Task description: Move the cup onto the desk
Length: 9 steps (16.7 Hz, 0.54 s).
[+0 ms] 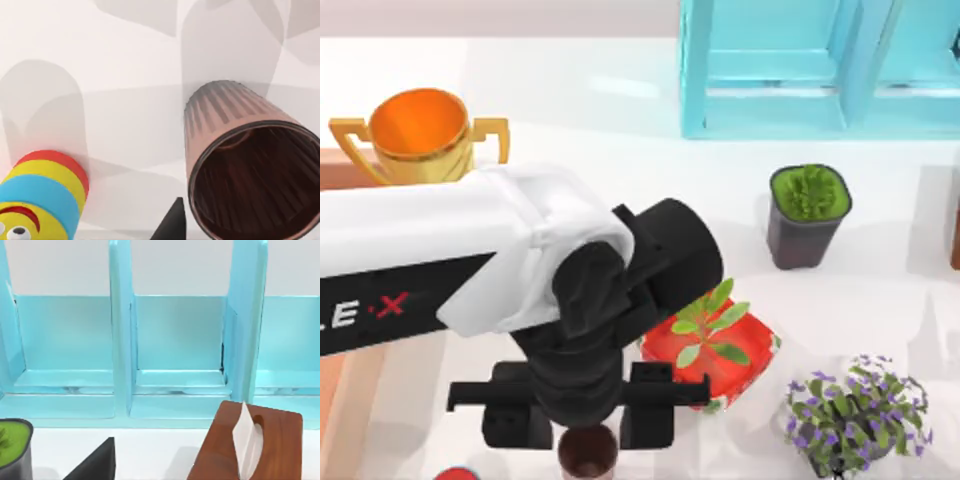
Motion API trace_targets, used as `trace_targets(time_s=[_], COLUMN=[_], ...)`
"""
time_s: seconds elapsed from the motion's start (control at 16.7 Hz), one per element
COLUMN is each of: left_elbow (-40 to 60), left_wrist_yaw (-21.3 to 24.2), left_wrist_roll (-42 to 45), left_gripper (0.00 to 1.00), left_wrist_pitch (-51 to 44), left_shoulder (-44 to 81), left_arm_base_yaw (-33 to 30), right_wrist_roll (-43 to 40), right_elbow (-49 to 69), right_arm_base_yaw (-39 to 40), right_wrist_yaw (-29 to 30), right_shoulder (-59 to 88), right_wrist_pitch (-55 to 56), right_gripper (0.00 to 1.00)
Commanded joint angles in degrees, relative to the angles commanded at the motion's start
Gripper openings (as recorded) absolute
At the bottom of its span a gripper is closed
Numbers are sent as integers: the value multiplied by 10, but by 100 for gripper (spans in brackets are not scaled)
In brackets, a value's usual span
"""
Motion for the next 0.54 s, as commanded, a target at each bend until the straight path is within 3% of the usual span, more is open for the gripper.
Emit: trace_targets(time_s=[0.18,0.54], left_elbow=[0,0], left_wrist_yaw=[0,0], left_wrist_roll=[0,0], left_gripper=[98,100], left_wrist_pitch=[0,0], left_shoulder=[0,0], left_arm_base_yaw=[0,0], right_wrist_roll=[0,0], right_elbow=[0,0], right_arm_base_yaw=[0,0], right_wrist_yaw=[0,0], right_shoulder=[0,0], right_wrist_pitch=[0,0], right_gripper=[100,100])
